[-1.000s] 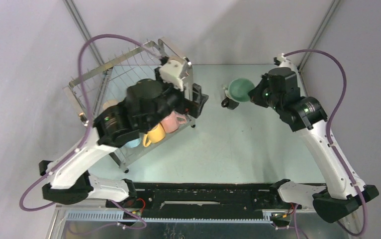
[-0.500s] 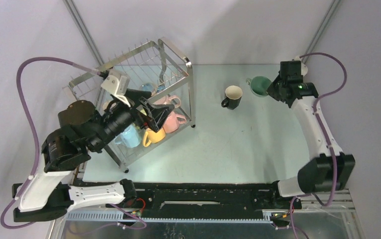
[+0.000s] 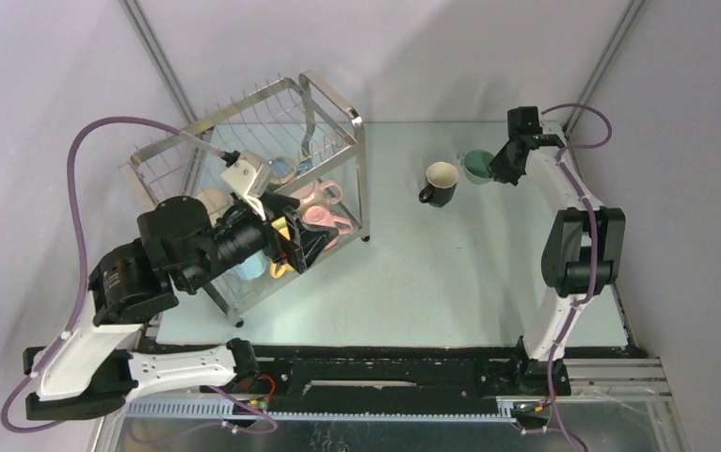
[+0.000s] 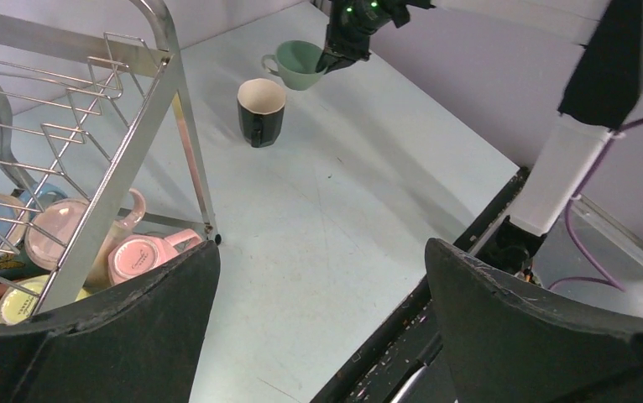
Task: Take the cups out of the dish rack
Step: Place the cup at the center of the board.
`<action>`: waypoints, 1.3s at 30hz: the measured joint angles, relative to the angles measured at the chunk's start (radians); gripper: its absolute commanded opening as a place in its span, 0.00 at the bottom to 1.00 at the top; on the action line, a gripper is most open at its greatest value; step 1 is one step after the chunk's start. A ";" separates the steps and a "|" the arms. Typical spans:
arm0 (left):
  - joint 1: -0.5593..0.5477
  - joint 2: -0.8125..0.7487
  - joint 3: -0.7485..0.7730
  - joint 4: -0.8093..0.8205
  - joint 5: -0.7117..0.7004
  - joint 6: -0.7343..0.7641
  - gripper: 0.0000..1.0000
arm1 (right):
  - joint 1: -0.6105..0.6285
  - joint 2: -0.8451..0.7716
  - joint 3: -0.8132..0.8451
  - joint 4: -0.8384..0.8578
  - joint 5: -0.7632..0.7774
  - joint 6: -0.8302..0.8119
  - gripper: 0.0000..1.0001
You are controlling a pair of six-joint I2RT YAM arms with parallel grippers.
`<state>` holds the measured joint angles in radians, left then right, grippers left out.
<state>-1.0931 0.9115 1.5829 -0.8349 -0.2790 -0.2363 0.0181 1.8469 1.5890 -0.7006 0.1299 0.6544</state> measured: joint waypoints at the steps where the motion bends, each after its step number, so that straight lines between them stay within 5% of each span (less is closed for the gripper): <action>1: 0.000 -0.003 0.000 -0.002 0.006 0.000 1.00 | -0.001 0.019 0.011 0.008 -0.003 0.005 0.00; 19: 0.000 0.000 -0.001 -0.030 0.057 -0.001 1.00 | -0.045 0.243 0.108 0.053 -0.036 0.067 0.00; 36: 0.000 -0.005 -0.054 -0.043 0.056 -0.035 1.00 | -0.037 0.269 0.100 0.084 -0.055 0.065 0.00; 39: 0.000 -0.016 -0.074 -0.043 0.056 -0.046 1.00 | -0.034 0.278 0.098 0.084 -0.048 0.058 0.06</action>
<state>-1.0931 0.8959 1.5093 -0.8780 -0.2230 -0.2825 -0.0162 2.1250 1.6875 -0.6163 0.0814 0.7128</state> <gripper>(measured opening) 0.996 0.030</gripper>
